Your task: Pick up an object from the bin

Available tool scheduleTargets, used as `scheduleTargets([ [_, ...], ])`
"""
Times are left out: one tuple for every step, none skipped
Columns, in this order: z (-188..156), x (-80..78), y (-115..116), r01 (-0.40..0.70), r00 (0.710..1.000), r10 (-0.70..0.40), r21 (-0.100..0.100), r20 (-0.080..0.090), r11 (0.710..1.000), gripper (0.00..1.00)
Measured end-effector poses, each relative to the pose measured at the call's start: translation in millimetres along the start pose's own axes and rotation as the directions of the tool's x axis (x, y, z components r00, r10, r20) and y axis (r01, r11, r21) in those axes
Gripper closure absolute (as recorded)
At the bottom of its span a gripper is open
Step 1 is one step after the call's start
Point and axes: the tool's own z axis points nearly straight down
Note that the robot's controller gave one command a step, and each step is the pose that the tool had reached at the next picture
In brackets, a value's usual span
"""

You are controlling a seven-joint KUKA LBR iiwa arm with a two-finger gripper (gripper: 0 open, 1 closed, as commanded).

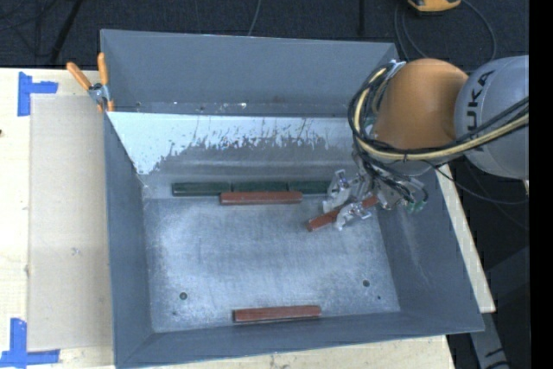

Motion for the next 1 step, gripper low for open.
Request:
scheduleTargets([
  [-119.8,-14.2,16.5,0.216,0.976,-0.216,-0.004,-0.001,0.976,1.0],
])
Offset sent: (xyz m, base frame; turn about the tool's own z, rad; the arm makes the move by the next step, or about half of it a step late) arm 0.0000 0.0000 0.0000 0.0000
